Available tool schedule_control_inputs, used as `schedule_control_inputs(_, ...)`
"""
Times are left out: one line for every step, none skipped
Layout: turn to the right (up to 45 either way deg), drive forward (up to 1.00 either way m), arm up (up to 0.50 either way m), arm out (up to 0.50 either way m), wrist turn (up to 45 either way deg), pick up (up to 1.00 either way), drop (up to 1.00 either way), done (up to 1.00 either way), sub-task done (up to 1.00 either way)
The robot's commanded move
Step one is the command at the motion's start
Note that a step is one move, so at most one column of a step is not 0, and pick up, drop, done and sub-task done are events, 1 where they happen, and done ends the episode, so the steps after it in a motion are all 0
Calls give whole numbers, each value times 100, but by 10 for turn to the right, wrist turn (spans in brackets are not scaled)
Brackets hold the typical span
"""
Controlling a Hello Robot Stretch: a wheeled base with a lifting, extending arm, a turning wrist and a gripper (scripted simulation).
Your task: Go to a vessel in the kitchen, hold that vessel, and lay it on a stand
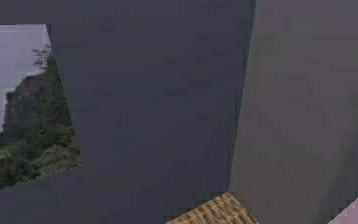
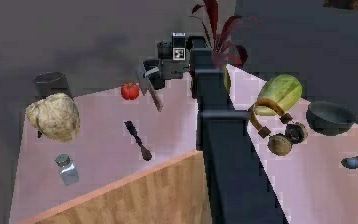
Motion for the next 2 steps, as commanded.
schedule_control_inputs(0, 0, 0, 0, -450, 0, 0, 0, 0)
schedule_control_inputs(0, 0, 0, 0, -450, 0, 0, 0, 0)
